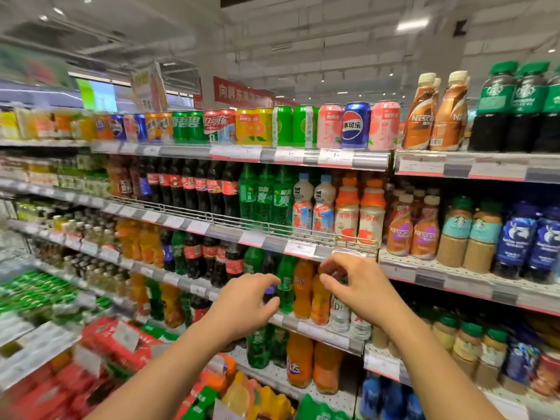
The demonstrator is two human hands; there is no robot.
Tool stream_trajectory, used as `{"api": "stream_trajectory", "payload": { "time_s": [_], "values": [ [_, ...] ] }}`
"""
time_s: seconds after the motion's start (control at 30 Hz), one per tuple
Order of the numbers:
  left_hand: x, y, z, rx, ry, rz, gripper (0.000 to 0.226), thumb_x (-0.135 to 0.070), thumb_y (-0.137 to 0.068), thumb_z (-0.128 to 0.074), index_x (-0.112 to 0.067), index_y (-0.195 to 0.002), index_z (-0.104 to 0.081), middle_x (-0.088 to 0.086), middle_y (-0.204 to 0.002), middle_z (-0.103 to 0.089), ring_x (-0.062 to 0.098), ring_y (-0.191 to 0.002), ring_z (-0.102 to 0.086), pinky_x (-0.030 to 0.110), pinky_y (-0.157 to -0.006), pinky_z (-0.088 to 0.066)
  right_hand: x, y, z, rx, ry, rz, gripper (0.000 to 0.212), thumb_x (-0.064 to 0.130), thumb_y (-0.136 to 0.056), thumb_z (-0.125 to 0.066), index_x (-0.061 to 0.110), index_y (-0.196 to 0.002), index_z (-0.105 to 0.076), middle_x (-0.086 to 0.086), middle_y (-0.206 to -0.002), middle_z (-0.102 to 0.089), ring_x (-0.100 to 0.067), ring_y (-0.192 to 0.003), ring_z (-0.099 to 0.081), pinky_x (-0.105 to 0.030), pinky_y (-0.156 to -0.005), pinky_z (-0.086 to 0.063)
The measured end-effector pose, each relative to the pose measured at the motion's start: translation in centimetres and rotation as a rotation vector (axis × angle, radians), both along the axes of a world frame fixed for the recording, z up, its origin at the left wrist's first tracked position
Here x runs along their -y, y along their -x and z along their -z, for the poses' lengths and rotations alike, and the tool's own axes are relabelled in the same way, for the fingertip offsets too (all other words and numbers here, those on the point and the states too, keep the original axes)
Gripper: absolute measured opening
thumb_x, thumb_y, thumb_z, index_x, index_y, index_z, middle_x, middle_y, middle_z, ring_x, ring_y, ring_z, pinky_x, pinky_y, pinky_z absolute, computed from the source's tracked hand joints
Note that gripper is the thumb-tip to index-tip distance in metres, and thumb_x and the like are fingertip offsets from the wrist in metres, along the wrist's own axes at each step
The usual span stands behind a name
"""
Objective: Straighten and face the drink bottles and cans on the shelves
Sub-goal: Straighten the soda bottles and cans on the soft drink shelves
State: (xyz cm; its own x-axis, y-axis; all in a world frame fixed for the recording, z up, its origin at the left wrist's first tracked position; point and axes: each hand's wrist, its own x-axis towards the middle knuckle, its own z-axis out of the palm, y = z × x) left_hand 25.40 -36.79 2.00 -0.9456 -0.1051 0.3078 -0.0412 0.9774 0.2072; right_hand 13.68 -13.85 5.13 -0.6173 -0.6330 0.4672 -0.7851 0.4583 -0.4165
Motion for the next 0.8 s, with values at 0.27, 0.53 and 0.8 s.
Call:
{"api": "stream_trajectory", "payload": {
  "time_s": [0.27,0.53,0.8],
  "values": [
    [10.4,-0.9,1.2,0.041,0.007,-0.025,0.054,-0.049,-0.098,-0.051,-0.033,-0.149,-0.042,-0.012,-0.151,-0.047,0.013,-0.138,-0.044,0.035,-0.109,-0.044,8.9,-1.1,3.1,0.045,-0.067,0.016,0.03,0.049,-0.093,-0.062,0.034,-0.119,-0.064,0.014,-0.107,-0.07,-0.007,-0.095,-0.065,-0.038,-0.087,-0.056],
    [21.8,5.4,2.8,0.088,0.012,0.106,0.075,-0.057,-0.09,-0.048,-0.031,-0.157,-0.029,-0.004,-0.166,-0.023,0.021,-0.151,-0.023,0.043,-0.121,-0.027,16.6,-0.1,6.6,0.103,-0.188,0.246,0.046,0.049,-0.095,-0.059,0.03,-0.136,-0.057,0.009,-0.127,-0.066,-0.013,-0.111,-0.062,-0.037,-0.093,-0.053],
    [27.1,12.3,2.6,0.135,0.094,0.172,0.085,-0.052,-0.096,-0.054,-0.033,-0.162,-0.004,-0.003,-0.168,0.017,0.032,-0.156,0.007,0.049,-0.123,-0.021,21.7,-0.1,10.7,0.231,-0.299,0.416,0.059,0.049,-0.094,-0.059,0.026,-0.148,-0.047,0.006,-0.143,-0.056,-0.015,-0.115,-0.06,-0.035,-0.098,-0.051]
  ]
}}
